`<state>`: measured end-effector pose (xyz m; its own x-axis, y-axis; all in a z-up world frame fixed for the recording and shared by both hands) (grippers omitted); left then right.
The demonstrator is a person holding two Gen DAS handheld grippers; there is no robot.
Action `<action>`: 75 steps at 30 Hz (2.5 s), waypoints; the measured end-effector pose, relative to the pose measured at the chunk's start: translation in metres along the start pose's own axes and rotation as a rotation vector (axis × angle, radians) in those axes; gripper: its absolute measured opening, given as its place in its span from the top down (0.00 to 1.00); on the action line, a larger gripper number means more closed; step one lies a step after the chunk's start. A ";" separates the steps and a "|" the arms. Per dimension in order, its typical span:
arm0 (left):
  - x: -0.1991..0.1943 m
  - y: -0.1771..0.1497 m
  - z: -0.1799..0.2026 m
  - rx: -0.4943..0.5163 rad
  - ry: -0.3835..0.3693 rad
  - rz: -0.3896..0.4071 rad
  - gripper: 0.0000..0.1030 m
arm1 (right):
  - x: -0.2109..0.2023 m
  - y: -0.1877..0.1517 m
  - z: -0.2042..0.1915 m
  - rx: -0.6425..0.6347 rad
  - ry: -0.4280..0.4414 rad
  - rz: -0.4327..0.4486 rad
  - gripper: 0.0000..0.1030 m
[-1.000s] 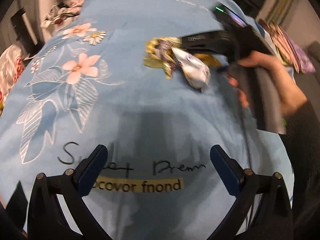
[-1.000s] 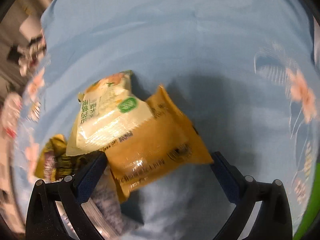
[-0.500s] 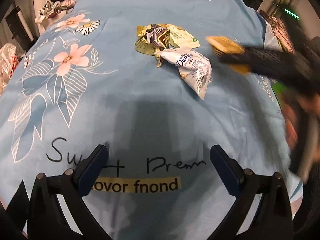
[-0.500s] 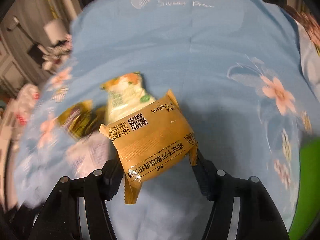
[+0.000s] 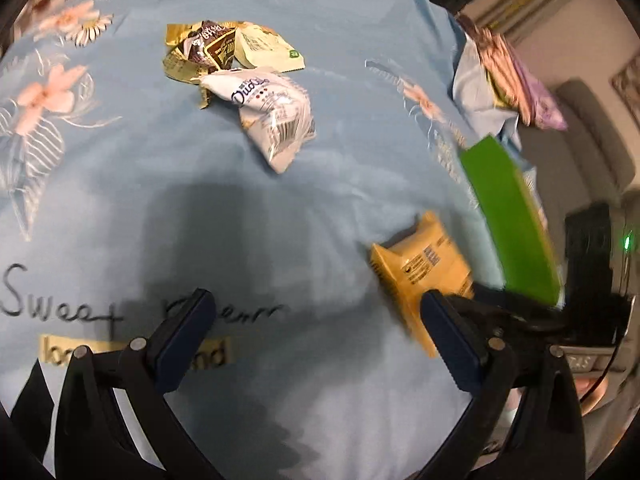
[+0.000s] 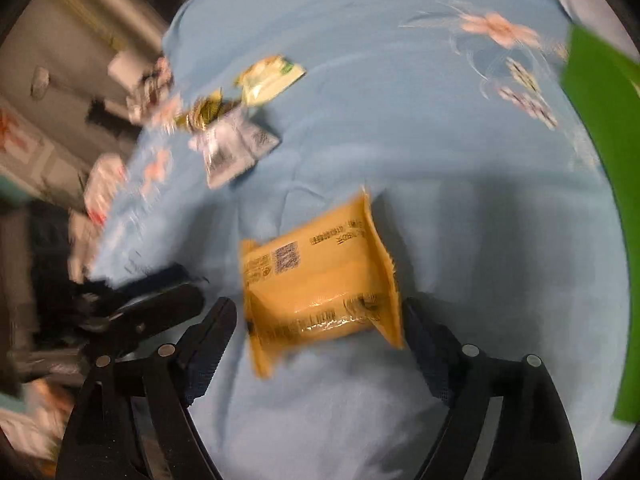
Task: Organize snacks
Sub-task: 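Lower the yellow packet to the sheet while the left gripper grasps it, then carry the yellow packet into the green box and open the left gripper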
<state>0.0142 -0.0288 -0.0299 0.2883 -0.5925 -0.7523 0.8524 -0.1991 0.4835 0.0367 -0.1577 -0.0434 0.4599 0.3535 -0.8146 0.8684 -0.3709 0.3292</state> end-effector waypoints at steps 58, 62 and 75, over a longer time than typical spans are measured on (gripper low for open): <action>0.060 0.091 0.282 0.193 -0.384 0.003 0.57 | -0.197 0.032 0.112 0.050 0.016 0.527 0.56; 0.096 0.100 0.312 0.206 -0.397 -0.037 0.56 | -0.208 0.048 0.147 0.101 -0.042 0.529 0.56; 0.135 0.087 0.317 0.159 -0.266 -0.064 0.07 | -0.180 0.049 0.199 0.274 -0.070 0.421 0.30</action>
<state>-0.0106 -0.3734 0.0527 0.0938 -0.7540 -0.6502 0.7803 -0.3499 0.5184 -0.0401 -0.4102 0.0248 0.7377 0.0703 -0.6714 0.5257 -0.6839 0.5060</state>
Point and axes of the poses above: each gripper's, at about its wrist camera, not at the fingertips, and x roughly the way its jaws point, z to its right, y to its top, the point moved 7 cm from there along x, roughly the way its jaws point, and after that the axes turned 8 degrees about x, right-handed, at the moved point
